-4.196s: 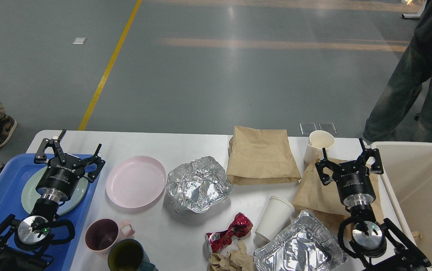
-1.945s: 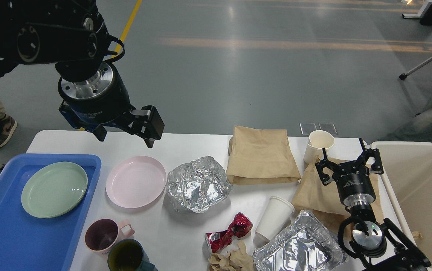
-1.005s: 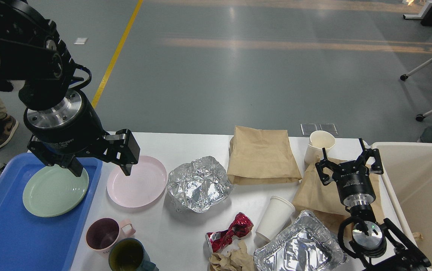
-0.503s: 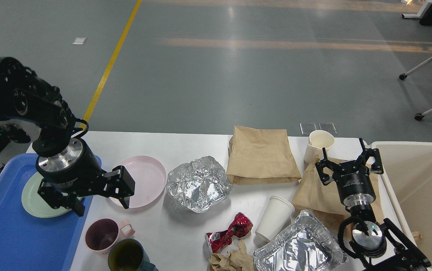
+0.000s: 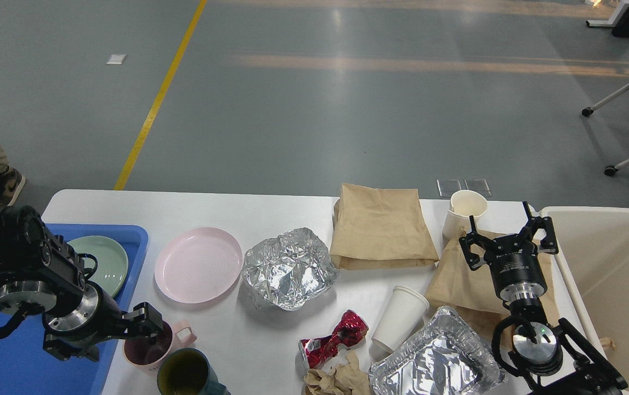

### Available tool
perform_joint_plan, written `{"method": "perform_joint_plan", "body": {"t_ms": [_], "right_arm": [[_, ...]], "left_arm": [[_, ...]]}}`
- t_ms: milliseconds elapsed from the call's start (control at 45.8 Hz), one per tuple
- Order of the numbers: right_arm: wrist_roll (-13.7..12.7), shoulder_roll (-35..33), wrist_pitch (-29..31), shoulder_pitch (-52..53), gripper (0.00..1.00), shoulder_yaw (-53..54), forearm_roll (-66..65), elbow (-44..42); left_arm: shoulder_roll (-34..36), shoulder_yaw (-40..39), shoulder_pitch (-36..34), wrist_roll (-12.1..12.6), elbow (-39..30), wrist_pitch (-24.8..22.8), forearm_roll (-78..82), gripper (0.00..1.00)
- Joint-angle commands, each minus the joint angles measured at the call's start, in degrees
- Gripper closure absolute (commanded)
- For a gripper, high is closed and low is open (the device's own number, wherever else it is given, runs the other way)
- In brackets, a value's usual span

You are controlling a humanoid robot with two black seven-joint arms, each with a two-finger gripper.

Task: Tidy desktop
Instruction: 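Lower the left gripper toward the pink mug near the tray, then grasp the pink mug with the left gripper and lift it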

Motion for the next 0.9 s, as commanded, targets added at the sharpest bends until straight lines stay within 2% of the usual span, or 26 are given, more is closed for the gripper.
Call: {"method": "perform_joint_plan", "body": {"t_ms": [0,197,350,481,590,656,721,787,874], "right_arm": [[0.0,0.0,0.0,0.0,0.00,0.0,0.0,0.0],[0.0,0.0,0.0,0.0,0.00,0.0,0.0,0.0],[0.0,0.0,0.0,0.0,0.00,0.0,0.0,0.0],[0.0,0.0,0.0,0.0,0.00,0.0,0.0,0.0],[0.0,0.0,0.0,0.0,0.00,0.0,0.0,0.0],[0.0,0.0,0.0,0.0,0.00,0.0,0.0,0.0],[0.0,0.0,0.0,0.0,0.00,0.0,0.0,0.0],[0.0,0.0,0.0,0.0,0.00,-0.1,0.0,0.0],[0.0,0.0,0.0,0.0,0.00,0.0,0.0,0.0]], "left_arm": [[0.0,-0.5,4.0,0.0,3.1,0.5,0.6,0.07],[-0.9,-3.0,10.8,0.0,8.5,2.1,0.8,0.12],[-1.1,-3.3,12.3,-0.1,9.0,8.2,0.7,0.27],[-1.3,-4.0,13.1,-0.1,10.1,9.1,0.7,0.39],[-1.3,-5.5,13.8,0.0,10.5,8.6,1.9,0.62],[-1.3,-5.5,13.9,0.0,10.5,8.1,3.4,0.83],[-1.3,-5.5,13.9,0.0,10.5,7.5,4.0,0.86],[-1.3,-5.5,13.9,0.0,10.5,6.6,4.1,0.96],[-1.2,-5.5,13.9,0.0,10.5,6.3,4.2,0.97]]}}
